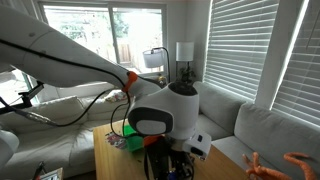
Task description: Open the green lunch box and put the toy car inside
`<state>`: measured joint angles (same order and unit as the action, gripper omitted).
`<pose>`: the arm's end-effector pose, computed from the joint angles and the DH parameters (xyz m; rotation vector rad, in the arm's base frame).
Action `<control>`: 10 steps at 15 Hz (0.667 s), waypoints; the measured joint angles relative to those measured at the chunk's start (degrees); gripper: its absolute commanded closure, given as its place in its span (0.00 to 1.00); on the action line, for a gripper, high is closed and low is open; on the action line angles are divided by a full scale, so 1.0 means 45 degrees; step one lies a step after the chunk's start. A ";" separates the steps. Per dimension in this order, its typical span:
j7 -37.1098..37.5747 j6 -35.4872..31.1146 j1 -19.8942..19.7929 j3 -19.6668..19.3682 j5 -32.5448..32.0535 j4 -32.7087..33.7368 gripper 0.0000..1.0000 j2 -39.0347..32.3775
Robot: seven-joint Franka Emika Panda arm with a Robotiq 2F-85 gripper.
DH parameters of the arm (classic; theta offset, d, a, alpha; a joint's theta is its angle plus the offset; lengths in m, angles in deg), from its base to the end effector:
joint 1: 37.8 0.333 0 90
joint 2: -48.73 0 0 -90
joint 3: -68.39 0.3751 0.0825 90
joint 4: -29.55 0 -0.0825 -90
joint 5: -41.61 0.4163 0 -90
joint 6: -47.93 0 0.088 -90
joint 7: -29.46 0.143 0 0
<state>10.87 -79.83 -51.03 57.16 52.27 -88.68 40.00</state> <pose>0.5619 -0.2410 0.3673 -3.0196 0.3224 -0.0920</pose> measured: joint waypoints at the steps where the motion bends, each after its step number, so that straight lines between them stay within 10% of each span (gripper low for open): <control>1: 0.0000 0.0000 0.0000 0.0000 -0.0002 0.0000 0.88 -0.0016; 10: 0.0022 0.0288 0.0008 0.0005 -0.0259 0.0116 0.91 0.0053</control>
<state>10.97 -78.53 -50.99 57.18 51.10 -88.16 40.23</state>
